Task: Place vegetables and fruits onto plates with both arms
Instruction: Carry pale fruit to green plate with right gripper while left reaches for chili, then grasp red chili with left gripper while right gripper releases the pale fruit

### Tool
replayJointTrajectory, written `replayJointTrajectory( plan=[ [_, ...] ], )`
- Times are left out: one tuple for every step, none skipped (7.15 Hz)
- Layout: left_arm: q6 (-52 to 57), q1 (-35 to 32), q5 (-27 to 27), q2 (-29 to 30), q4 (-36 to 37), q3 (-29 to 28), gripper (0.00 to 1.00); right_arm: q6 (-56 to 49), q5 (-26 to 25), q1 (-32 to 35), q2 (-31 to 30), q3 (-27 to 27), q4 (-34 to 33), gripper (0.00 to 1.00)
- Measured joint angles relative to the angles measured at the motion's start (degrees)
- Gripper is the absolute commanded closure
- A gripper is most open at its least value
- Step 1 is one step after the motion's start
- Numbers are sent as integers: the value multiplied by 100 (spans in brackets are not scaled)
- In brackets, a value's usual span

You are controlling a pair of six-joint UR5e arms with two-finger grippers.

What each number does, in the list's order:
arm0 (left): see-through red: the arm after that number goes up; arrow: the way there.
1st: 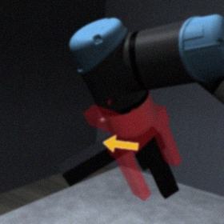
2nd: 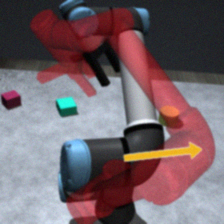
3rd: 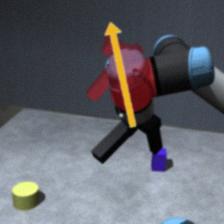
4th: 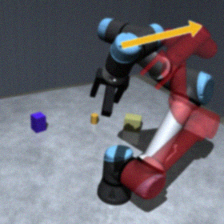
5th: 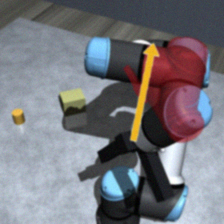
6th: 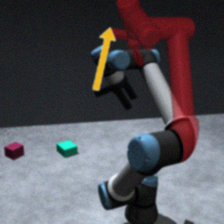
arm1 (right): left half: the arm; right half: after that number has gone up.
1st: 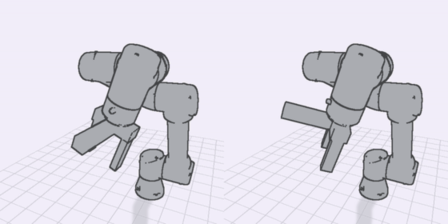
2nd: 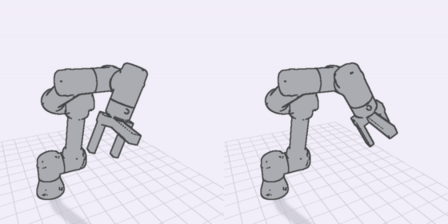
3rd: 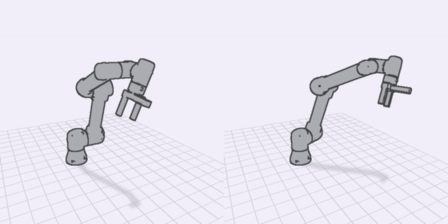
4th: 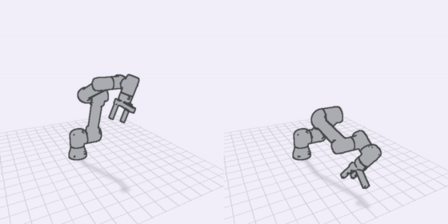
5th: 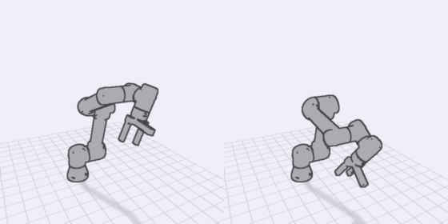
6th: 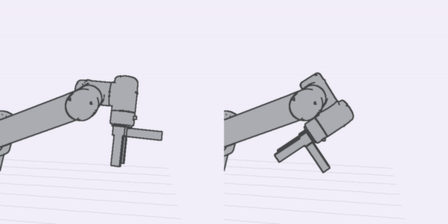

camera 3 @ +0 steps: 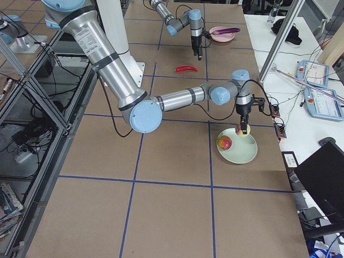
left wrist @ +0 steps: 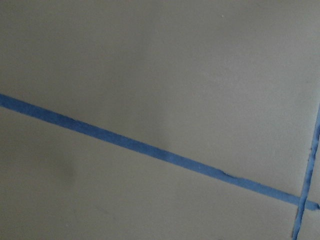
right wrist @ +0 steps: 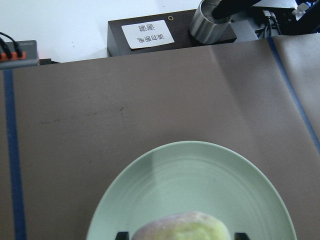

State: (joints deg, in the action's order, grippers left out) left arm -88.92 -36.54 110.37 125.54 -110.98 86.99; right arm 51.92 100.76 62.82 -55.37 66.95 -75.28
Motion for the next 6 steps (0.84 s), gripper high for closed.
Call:
replayJointTrajectory(
  plan=[
    [-4, 156, -200, 105, 353, 13, 0, -66, -69, 19, 5, -181, 81, 40],
    [-6, 295, -307, 184, 603, 17, 0, -86, -96, 7, 16, -283, 122, 0],
    [-9, 451, -402, 308, 835, 3, 0, -91, -111, -26, 31, -325, 140, 0],
    [-9, 625, -534, 417, 980, -18, 14, -96, -120, -61, 45, -327, 148, 0],
    [-9, 787, -641, 455, 1040, -25, 40, -98, -118, -77, 52, -308, 155, 0],
    [-22, 871, -698, 457, 1059, -20, 84, -96, -109, -81, 57, -276, 159, 0]
  ],
)
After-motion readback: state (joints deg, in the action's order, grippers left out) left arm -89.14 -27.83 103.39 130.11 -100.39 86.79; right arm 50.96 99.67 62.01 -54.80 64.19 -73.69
